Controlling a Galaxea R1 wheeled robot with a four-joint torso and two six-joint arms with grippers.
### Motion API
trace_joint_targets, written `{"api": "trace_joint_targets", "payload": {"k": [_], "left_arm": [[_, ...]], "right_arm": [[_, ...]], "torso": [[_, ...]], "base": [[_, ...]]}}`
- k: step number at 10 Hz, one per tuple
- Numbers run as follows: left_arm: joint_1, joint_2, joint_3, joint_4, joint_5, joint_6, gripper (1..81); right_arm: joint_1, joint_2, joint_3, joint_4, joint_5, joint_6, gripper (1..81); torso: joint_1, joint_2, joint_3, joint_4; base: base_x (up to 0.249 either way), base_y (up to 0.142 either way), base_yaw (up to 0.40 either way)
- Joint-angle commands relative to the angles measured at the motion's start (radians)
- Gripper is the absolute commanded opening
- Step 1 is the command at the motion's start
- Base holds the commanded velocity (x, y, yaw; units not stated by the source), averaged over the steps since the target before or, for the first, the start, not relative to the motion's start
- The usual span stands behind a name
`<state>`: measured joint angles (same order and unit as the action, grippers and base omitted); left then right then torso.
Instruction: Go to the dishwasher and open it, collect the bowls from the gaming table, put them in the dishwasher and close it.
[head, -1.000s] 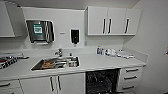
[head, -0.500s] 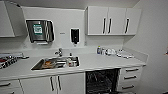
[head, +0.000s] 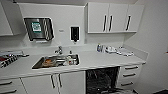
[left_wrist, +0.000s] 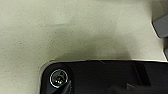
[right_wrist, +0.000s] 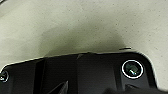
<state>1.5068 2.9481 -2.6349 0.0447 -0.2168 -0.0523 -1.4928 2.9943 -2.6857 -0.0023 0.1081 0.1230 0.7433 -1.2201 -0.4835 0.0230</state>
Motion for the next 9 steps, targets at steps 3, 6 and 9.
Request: {"api": "trace_joint_targets", "payload": {"k": [3, 6, 9], "left_arm": [[-0.053, 0.005, -0.013, 0.011, 0.04, 0.003, 81.1], [-0.053, 0.007, -0.027, 0.007, 0.04, 0.003, 81.1], [-0.053, 0.008, -0.027, 0.007, 0.042, 0.003, 81.1]], "right_arm": [[0.056, 0.001, 0.0, -0.028, -0.047, -0.003, 81.1], [0.054, 0.004, 0.0, -0.033, -0.045, -0.002, 81.1], [0.054, 0.004, -0.002, -0.033, -0.045, -0.002, 81.1]], "torso": [[-0.11, 0.171, 0.0, 0.0], [-0.176, 0.276, 0.113, 0.0], [-0.24, 0.374, 0.111, 0.0]], "base": [[0.0, 0.0, 0.0], [0.0, 0.0, 0.0], [0.0, 0.0, 0.0]]}}
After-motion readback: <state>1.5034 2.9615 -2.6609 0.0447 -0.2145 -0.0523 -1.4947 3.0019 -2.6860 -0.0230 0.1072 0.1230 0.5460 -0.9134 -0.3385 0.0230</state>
